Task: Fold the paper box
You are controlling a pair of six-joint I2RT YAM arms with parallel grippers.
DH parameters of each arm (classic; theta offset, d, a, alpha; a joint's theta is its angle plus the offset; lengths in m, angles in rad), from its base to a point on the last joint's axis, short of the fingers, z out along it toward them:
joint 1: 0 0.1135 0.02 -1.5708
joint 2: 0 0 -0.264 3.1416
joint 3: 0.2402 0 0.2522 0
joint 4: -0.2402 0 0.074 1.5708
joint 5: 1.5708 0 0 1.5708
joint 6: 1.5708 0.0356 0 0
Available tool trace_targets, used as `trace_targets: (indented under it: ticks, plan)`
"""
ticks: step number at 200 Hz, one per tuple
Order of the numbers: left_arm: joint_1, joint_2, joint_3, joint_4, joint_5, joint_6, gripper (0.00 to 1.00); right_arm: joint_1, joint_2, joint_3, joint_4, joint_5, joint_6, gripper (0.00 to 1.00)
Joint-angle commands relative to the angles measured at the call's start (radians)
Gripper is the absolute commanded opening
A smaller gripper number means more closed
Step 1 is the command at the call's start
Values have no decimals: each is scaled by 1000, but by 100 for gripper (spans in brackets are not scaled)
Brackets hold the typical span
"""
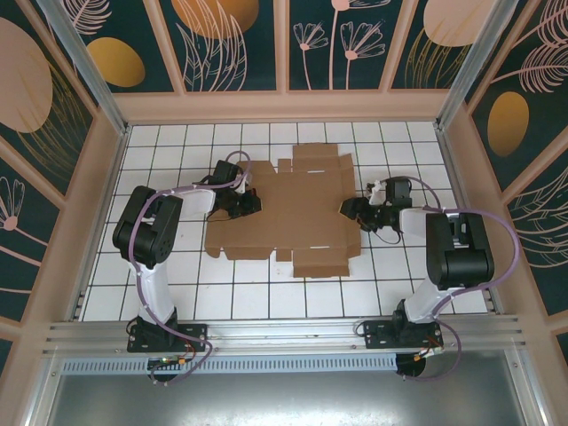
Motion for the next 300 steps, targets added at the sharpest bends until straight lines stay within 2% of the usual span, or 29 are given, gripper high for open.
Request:
trace_targets:
  ticks: [1, 31, 54, 72, 97, 114, 140, 172, 246, 270, 289, 300]
  plan:
    - [7, 48, -36, -69, -22, -6, 0, -6, 33, -9, 31, -31, -1, 52]
    - [7, 53, -38, -67, -18, -4, 0, -5, 64, -10, 60, -63, 6, 50]
    - [7, 49, -39, -73, -28, -2, 0, -5, 51, -7, 40, -39, -5, 36]
    - [7, 46, -41, -73, -30, -1, 0, -5, 5, -4, 3, 25, -20, 21]
    - [7, 38, -49, -59, -15, -10, 0, -1, -60, 29, -93, 115, -57, 8]
    - [-2, 21, -60, -40, -3, -28, 0, 13, -99, 69, -179, 197, -93, 4]
    - [-61, -6, -56, -28, 12, -58, 0, 61, -134, 164, -327, 325, -139, 2]
    - [-104, -31, -88, 55, 52, -158, 0, 138, -181, 263, -448, 384, -168, 6]
    - [-129, -40, -121, 171, 93, -253, 0, 255, -212, 391, -557, 223, -175, 24]
    - [-131, -41, -150, 213, 107, -279, 0, 312, -171, 442, -575, 220, -170, 35]
    - [-131, -52, -164, 224, 106, -282, 0, 372, -128, 491, -609, 251, -180, 50]
    - [-131, -60, -171, 229, 107, -283, 0, 408, -104, 519, -630, 284, -186, 63]
